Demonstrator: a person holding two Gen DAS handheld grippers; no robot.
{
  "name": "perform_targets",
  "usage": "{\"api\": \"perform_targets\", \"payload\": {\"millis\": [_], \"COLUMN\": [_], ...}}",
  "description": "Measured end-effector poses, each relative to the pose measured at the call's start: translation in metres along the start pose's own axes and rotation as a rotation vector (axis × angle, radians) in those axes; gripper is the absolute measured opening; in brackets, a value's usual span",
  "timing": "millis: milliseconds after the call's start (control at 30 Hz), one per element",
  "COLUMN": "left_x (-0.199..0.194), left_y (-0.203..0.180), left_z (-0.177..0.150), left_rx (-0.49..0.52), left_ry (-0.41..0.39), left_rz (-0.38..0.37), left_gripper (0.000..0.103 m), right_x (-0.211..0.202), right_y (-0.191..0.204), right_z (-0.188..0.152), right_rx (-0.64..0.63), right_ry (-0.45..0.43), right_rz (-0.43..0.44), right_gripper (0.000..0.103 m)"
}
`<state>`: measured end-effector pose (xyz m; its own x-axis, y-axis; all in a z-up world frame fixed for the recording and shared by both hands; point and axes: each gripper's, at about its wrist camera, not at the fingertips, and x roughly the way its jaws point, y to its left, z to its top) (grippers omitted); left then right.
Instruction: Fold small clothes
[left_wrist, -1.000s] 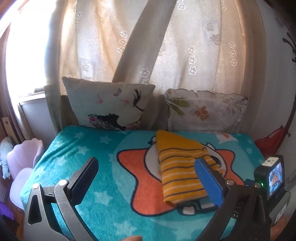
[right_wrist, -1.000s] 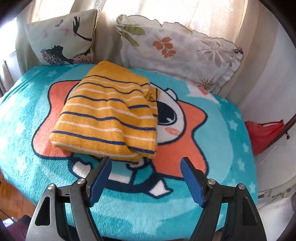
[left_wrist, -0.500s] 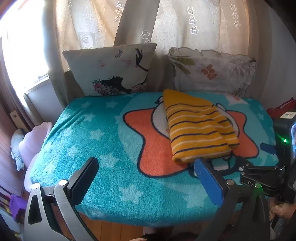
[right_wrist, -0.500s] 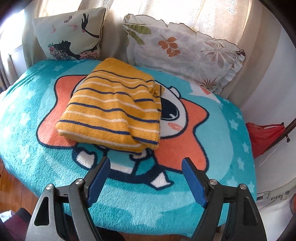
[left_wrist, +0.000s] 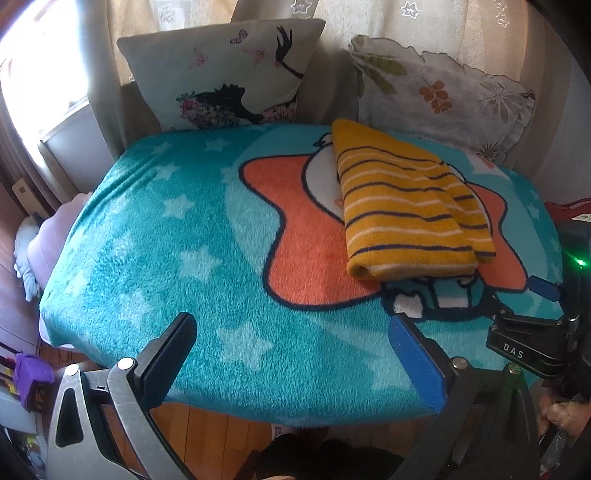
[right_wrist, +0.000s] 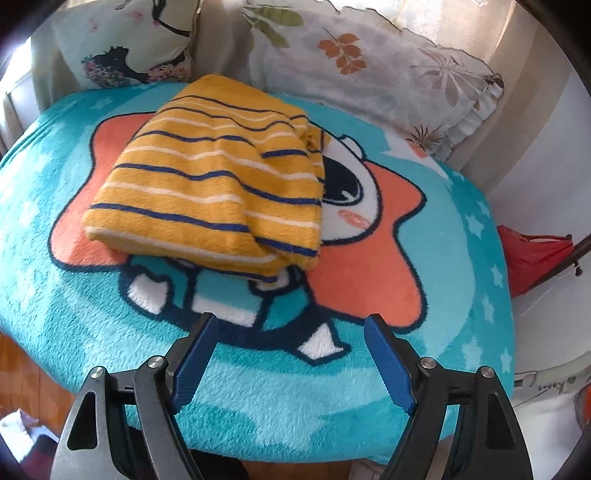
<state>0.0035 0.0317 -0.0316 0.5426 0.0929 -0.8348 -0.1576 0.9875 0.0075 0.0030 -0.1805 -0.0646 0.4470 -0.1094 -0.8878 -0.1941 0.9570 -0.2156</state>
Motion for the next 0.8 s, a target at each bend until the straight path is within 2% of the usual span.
{"api": "perform_targets", "payload": {"millis": [100,233,333,500,800], "left_x": [0.010,0.019,0.023,0.023,0.029], "left_y": [-0.001,-0.004,-0.012,-0.017,-0.025], "left_z": [-0.001,-0.002,-0.001,0.002,-0.003], "left_rx": [-0.007,-0.048,-0.018,-0.022,-0.020], "left_ry": [0.035,0.057,0.076,0.067,0.104], "left_rz": [-0.001,-0.027,-0.022,-0.053,-0.044], "left_gripper": [0.103,0.103,0.103,0.103,0.103], "right_x": [0.008,0.010,0.012,0.014,0.016], "right_y": [0.001,0.003,0.001,0.005,0.011], "right_z": [-0.003,-0.004,-0.002,-0.003,-0.002], "right_rx": [-0.002,0.000,0.028,-0.010,-0.047], "right_ry": [0.030,0.015,0.022,0.014,0.016], "right_rz": [0.017,0.008,0.034,0.007,0.034], "right_gripper": [0.085,0.085,0.085,0.085,0.085]}}
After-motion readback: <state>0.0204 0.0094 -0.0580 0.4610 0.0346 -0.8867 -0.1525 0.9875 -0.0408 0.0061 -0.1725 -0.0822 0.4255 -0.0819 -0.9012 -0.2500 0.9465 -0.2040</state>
